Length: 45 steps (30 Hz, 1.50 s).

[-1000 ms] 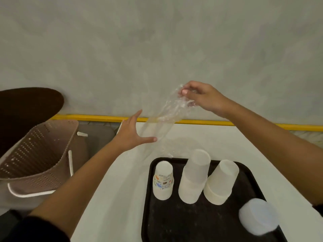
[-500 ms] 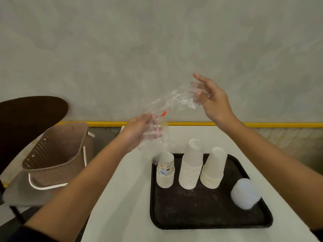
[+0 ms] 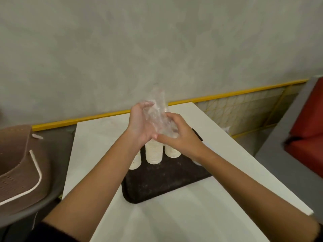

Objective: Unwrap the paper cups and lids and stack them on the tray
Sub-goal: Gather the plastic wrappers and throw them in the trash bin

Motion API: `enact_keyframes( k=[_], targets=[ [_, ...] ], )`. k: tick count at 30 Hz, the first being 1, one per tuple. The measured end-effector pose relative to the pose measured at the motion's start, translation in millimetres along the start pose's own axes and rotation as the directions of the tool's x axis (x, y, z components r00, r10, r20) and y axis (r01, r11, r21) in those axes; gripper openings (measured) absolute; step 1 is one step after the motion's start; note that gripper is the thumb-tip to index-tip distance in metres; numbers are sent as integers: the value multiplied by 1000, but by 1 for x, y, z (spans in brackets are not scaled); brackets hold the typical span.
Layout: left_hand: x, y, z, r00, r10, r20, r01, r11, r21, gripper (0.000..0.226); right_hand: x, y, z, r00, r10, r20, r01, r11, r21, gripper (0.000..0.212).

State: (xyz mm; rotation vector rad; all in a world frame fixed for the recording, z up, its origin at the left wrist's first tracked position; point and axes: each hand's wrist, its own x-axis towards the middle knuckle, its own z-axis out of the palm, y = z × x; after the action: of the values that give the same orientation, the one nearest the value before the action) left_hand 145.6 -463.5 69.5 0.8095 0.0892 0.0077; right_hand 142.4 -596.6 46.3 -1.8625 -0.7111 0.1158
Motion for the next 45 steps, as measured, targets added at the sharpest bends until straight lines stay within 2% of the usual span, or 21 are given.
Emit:
enact_keyframes(
  k=[2, 5, 8, 10, 12, 14, 16, 19, 21, 23, 26, 28, 30, 32, 35, 36, 38, 40, 41, 42, 45],
  targets=[
    [1, -14, 14, 998, -63, 24, 62, 997, 38, 17, -10, 12, -15, 996, -56, -75, 46, 990, -136, 60],
    [6, -39, 35, 973, -188, 131, 175, 978, 111, 21, -30, 36, -51, 966, -111, -232, 36, 952, -304, 40],
    [10, -73, 59, 949, -281, 144, 237, 936, 261, 16, -60, 58, -91, 913, -101, -394, -46, 937, -346, 30],
    [6, -99, 80, 923, -341, 180, 263, 898, 352, 10, -89, 72, -118, 880, -50, -472, -153, 911, -383, 28],
    [-3, -130, 105, 883, -415, 218, 289, 848, 445, 28, -123, 83, -142, 881, -60, -469, -207, 844, -496, 27],
    [-14, -172, 130, 859, -464, 217, 294, 792, 535, 52, -159, 91, -164, 925, -54, -375, -187, 795, -577, 26],
    [-27, -215, 152, 868, -456, 197, 256, 751, 608, 58, -194, 93, -184, 954, 37, -298, -210, 792, -574, 26],
    [-43, -274, 170, 842, -506, 186, 272, 698, 663, 41, -246, 99, -217, 903, 324, -282, -421, 798, -431, 31],
    [-52, -309, 174, 790, -587, 178, 356, 675, 646, 30, -284, 109, -239, 841, 473, -262, -528, 824, -207, 31],
    [-64, -342, 176, 734, -655, 181, 427, 651, 628, 28, -321, 120, -256, 792, 557, -249, -559, 826, 70, 28],
    [-82, -384, 177, 643, -745, 176, 505, 585, 635, 28, -366, 147, -269, 686, 682, -252, -586, 724, 363, 40],
    [-88, -406, 173, 571, -807, 153, 548, 513, 661, 30, -388, 168, -270, 635, 747, -195, -627, 646, 435, 46],
    [-93, -424, 168, 500, -854, 143, 591, 457, 664, 29, -405, 188, -267, 597, 794, -114, -699, 585, 412, 35],
    [-94, -438, 162, 435, -890, 138, 661, 420, 622, 38, -415, 206, -264, 574, 815, -77, -719, 547, 428, 26],
    [-94, -460, 149, 382, -919, 95, 684, 350, 640, 50, -428, 235, -255, 526, 848, -66, -706, 479, 521, 26],
    [-95, -470, 144, 383, -921, 63, 645, 316, 696, 55, -433, 246, -249, 509, 859, -59, -702, 454, 549, 23],
    [-96, -490, 129, 449, -894, -19, 525, 246, 815, 60, -442, 270, -236, 464, 885, -43, -707, 399, 584, 16],
    [-96, -515, 109, 544, -834, -89, 448, 200, 871, 37, -450, 292, -220, 403, 915, -26, -733, 339, 589, 17],
    [-95, -528, 98, 563, -817, -124, 440, 170, 882, 22, -454, 302, -211, 374, 928, -12, -750, 310, 584, 19],
    [-95, -540, 86, 567, -808, -158, 445, 139, 885, 15, -457, 312, -202, 348, 938, 6, -761, 279, 585, 22],
    [-92, -577, 48, 571, -781, -253, 478, 66, 876, 25, -468, 346, -174, 328, 944, 25, -749, 243, 616, 36]
  ],
)
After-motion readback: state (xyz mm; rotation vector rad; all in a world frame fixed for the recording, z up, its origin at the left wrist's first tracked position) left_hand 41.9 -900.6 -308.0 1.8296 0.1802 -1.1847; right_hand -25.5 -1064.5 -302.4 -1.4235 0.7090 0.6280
